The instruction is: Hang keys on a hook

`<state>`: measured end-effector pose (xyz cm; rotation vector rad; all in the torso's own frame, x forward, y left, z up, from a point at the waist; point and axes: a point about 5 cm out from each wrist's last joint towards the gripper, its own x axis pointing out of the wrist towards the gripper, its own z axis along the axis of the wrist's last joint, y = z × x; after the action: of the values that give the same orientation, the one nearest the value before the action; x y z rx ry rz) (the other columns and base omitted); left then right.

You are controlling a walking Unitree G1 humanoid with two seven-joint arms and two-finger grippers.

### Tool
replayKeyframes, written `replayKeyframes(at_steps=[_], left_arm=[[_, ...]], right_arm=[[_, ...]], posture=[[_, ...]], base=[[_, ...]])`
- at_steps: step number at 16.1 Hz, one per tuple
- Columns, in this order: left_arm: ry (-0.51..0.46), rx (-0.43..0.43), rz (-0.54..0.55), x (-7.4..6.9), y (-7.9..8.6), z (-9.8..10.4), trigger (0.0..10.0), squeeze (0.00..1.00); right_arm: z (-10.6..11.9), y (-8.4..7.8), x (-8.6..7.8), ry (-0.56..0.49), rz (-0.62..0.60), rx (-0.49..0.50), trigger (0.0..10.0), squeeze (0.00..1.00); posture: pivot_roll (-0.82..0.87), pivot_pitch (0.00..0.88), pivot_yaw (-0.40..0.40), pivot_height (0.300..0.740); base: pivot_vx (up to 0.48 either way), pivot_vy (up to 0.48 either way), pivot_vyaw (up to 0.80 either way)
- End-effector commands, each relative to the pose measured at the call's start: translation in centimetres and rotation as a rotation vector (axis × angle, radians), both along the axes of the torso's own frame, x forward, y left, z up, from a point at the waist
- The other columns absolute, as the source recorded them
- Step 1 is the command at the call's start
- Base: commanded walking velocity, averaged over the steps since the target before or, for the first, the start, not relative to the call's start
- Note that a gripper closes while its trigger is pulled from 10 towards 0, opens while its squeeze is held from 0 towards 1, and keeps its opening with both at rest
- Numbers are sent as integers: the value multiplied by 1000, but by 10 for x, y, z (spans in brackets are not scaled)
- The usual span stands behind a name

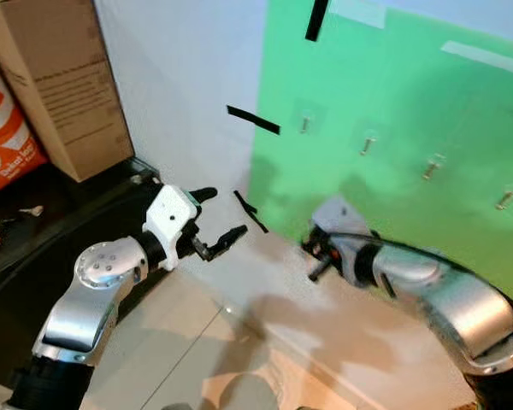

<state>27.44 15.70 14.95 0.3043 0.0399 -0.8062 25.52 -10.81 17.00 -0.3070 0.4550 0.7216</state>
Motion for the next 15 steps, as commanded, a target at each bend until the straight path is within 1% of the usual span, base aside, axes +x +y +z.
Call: replayKeyframes(at_steps=[1,3,4,7,8,10,13,14,15], left_arm=[[6,0,-29,-2,-3,2,10000,0],[9,-24,-54,-4,-4,6,10000,0],[10,-37,-66,-4,-5,9,10000,0],[16,-73,-98,-9,-5,15,10000,0],[20,-80,-112,-12,-6,16,10000,0],[30,-81,-128,-14,-7,15,10000,0],[42,-78,-142,-15,-9,15,10000,0],[43,-79,-145,-15,-9,16,10000,0],[43,-79,-146,-15,-9,16,10000,0]], right_arm=[[27,-1,3,-35,21,131,10000,0],[50,0,4,-41,52,274,10000,0],[60,0,4,-46,66,329,10000,0],[89,-1,10,-71,62,494,10000,0],[104,0,13,-87,53,578,10000,0],[114,-1,14,-95,34,629,10000,0],[119,-2,12,-80,13,657,10000,0],[122,-3,12,-73,3,691,10000,0],[124,-2,12,-69,0,706,10000,0]], posture=[[-45,0,-68,740],[-50,0,-76,740],[-54,0,-81,740],[-59,0,-90,740],[-58,0,-96,740],[-60,0,-97,740],[-60,0,-91,740],[-60,0,-88,740],[-60,0,-85,740]], base=[[0,0,0],[0,0,0],[0,0,0],[0,0,0],[0,0,0],[0,0,0],[0,0,0],[0,0,0],[0,0,0]])
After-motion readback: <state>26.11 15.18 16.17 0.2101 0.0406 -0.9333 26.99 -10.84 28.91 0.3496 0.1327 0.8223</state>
